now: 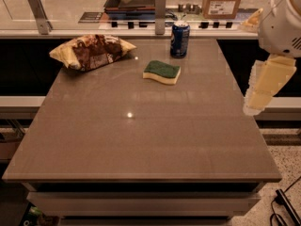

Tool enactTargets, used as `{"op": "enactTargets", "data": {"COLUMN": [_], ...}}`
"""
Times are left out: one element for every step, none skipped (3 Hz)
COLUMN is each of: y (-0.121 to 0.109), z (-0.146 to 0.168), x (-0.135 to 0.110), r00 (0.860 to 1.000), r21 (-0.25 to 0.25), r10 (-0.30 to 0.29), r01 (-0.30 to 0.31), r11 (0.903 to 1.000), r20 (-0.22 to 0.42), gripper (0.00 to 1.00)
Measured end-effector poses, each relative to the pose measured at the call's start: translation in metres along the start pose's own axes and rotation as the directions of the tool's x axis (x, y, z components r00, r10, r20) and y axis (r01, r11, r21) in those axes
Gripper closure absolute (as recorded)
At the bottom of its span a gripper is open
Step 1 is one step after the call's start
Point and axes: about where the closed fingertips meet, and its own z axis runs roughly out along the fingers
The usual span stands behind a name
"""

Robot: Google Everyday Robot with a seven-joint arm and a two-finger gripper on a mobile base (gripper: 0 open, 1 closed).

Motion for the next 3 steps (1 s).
{"op": "enactTargets", "data": {"y": [-0.012, -0.032, -0.06], "z": [0.01, 0.022, 0.041], "x": [-0.035, -0.076, -0.106], "r00": [0.991, 0.967, 0.944], "r21": [0.048, 0.117, 0.162], "r10": [-0.119, -0.228, -0.288], "r01": [0.116, 0.214, 0.263], "r11": [0.9921, 0.9697, 0.9512], "r20": [0.054, 0.115, 0.163], "gripper": [0.0, 0.0, 0.0]}}
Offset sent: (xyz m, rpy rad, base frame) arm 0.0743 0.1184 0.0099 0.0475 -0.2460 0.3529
